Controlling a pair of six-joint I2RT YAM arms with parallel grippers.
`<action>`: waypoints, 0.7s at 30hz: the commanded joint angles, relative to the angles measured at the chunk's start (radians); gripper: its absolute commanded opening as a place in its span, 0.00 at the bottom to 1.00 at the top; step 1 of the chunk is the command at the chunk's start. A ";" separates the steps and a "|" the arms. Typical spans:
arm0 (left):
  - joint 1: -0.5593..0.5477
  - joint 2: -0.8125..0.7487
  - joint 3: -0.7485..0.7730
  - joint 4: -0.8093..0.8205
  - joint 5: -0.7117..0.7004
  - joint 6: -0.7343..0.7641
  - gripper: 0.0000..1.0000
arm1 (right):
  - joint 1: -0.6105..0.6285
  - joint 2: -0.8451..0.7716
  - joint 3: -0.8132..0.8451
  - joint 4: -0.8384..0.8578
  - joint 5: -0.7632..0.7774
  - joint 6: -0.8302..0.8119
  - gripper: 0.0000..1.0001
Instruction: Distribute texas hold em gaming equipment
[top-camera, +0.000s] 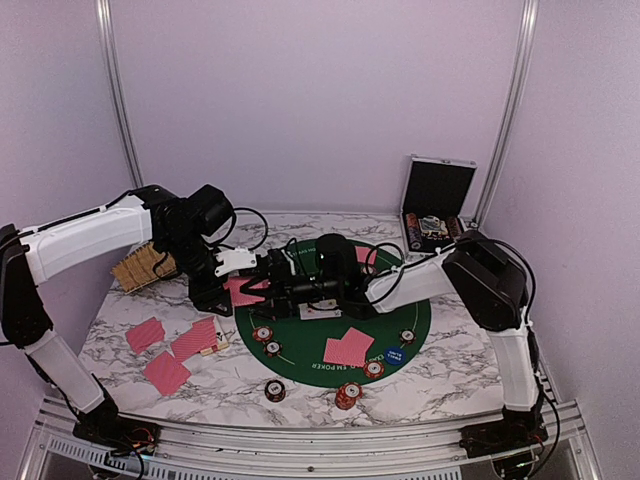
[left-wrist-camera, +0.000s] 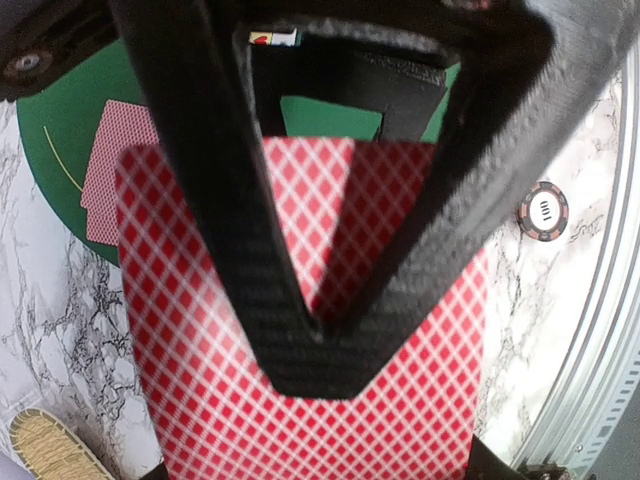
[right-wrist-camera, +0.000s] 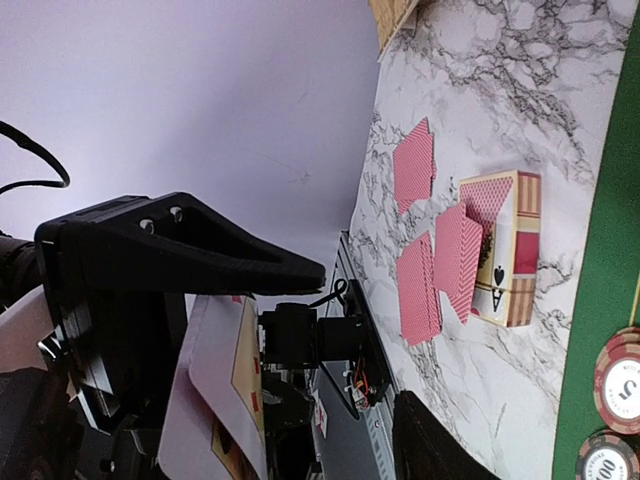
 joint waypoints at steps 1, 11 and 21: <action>0.001 -0.031 0.033 -0.017 0.017 -0.002 0.63 | -0.032 -0.045 -0.040 -0.061 0.041 -0.037 0.51; 0.001 -0.023 0.036 -0.017 0.013 -0.005 0.63 | -0.046 -0.096 -0.073 -0.034 0.022 -0.043 0.31; 0.001 -0.020 0.034 -0.017 0.009 -0.004 0.63 | -0.058 -0.142 -0.117 0.062 -0.005 0.007 0.21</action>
